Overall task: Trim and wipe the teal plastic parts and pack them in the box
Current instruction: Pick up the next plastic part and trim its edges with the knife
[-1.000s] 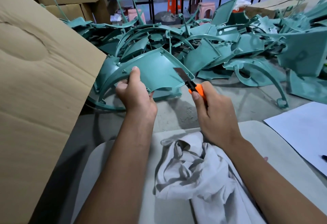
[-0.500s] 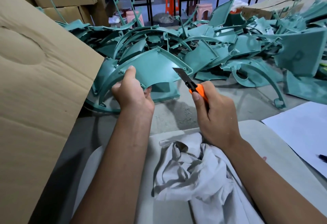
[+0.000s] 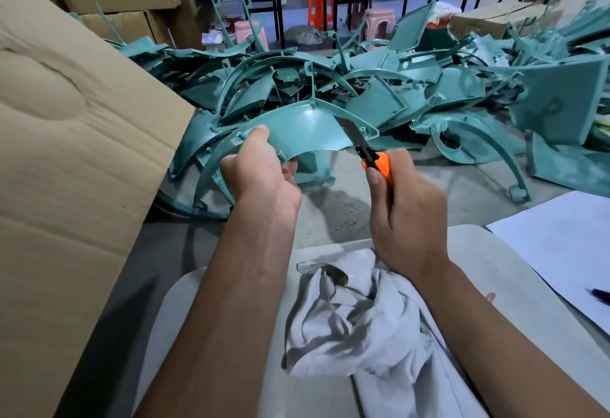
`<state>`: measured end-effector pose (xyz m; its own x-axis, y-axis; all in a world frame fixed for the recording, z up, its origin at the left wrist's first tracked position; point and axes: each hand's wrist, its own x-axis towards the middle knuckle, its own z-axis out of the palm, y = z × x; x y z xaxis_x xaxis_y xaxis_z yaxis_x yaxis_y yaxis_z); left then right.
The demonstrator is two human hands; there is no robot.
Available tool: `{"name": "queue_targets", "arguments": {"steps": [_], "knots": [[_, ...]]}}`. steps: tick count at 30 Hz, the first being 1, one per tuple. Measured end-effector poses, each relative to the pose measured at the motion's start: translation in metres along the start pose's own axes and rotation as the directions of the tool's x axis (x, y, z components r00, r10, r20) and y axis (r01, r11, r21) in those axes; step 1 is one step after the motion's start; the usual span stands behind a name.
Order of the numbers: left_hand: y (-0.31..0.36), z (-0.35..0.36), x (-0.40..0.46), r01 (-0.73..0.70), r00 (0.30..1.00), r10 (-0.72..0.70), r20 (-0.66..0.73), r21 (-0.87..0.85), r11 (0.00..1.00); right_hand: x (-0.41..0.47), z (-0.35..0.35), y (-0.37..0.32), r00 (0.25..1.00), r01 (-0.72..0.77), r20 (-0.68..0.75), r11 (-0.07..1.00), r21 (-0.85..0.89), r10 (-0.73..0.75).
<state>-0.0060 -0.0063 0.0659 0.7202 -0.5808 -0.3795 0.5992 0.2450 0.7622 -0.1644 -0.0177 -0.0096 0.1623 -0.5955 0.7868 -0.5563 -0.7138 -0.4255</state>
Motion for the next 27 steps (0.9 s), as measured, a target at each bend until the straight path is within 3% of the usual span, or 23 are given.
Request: {"name": "queue_targets", "arguments": {"steps": [12,17,19,22,24,27], "knots": [[-0.003,0.001,0.002,-0.007,1.000,0.007,-0.006,0.027,1.000,0.000,0.000,0.011,1.000,-0.013,-0.014,1.000,-0.008,0.012],[0.007,-0.005,0.005,0.054,0.992,-0.054,0.115,0.001,0.999,0.008,-0.006,0.035,0.967,-0.238,-0.101,0.971,-0.006,0.236],[0.005,-0.005,0.003,0.061,0.990,-0.069,0.122,0.069,0.996,0.009,-0.011,0.035,0.974,-0.175,-0.113,0.970,0.171,0.195],[-0.012,-0.003,-0.005,0.053,0.994,-0.067,0.084,0.160,0.986,0.008,-0.014,0.022,0.998,-0.054,0.001,0.910,0.412,0.058],[-0.021,-0.001,-0.008,0.048,0.994,-0.066,0.090,0.189,0.981,0.010,-0.015,0.022,0.999,-0.036,0.016,0.932,0.360,0.032],[-0.025,-0.001,-0.004,0.087,0.963,-0.145,0.226,0.248,0.965,0.012,-0.017,0.030,0.998,-0.032,-0.039,0.946,0.322,0.047]]}}
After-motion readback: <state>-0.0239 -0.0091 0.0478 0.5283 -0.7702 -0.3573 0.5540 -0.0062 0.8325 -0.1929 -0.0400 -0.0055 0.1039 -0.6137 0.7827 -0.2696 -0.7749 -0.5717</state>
